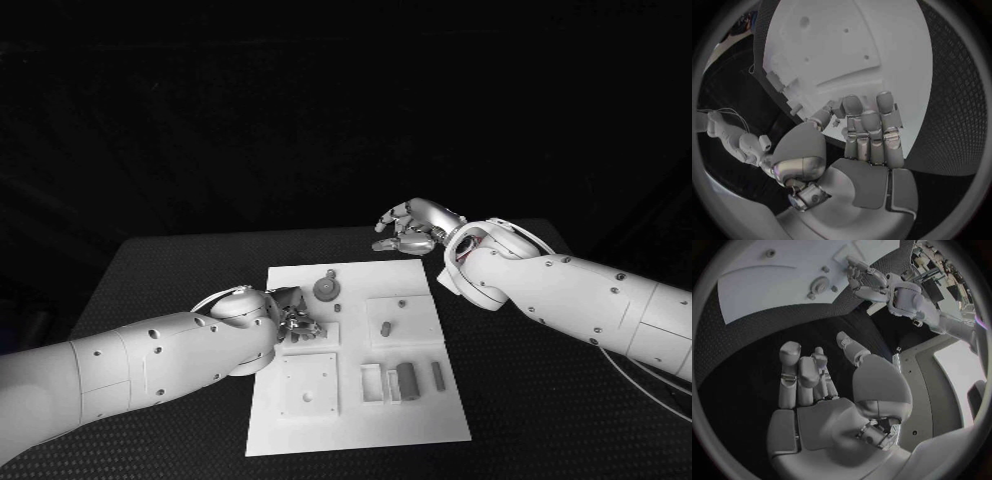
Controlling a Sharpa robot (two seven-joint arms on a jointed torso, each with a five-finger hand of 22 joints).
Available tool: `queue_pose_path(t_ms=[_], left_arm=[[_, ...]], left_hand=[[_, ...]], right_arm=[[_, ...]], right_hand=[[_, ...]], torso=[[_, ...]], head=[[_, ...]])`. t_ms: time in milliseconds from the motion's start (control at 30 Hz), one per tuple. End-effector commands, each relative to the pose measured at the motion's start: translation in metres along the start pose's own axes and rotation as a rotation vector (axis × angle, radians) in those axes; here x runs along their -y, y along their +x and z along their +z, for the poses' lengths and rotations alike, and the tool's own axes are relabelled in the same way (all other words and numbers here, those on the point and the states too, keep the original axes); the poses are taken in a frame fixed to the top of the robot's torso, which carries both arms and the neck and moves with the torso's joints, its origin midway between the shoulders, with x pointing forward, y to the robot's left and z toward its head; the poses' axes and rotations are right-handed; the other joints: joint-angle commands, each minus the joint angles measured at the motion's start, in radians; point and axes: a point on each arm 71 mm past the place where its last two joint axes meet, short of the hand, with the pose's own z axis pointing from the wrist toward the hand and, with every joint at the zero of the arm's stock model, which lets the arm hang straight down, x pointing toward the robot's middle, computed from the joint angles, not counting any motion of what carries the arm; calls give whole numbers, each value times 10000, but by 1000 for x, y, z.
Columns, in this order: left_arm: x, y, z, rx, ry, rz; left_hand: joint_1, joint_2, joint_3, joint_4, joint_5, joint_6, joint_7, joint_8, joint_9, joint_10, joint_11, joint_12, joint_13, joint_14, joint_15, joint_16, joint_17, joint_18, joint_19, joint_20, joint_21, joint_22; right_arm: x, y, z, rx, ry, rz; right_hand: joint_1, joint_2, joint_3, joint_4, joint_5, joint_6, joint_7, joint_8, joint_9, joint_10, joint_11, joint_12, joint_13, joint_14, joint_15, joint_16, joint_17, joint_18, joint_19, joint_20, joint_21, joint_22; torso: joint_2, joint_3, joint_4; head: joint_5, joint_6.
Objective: Assemble the parts on the task board
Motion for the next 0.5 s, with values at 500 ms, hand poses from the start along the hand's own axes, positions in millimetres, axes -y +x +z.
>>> queue_pose_path(t_ms=[500], left_arm=[[-5, 3, -1, -61, -17, 46]], left_hand=[[-312, -341, 96, 402, -30, 47, 18, 35, 27, 29, -66, 79, -12, 29, -61, 88, -42, -97, 49, -59, -30, 192]], right_arm=[[0, 1, 0, -94, -32, -18]], right_hand=[[-107, -23, -10, 90, 40, -131, 170, -30, -1, -62, 10, 31, -13, -15, 45, -71, 11, 630, -27, -79, -35, 149]], torso=[[0, -4, 1]], head=[[-17, -10]])
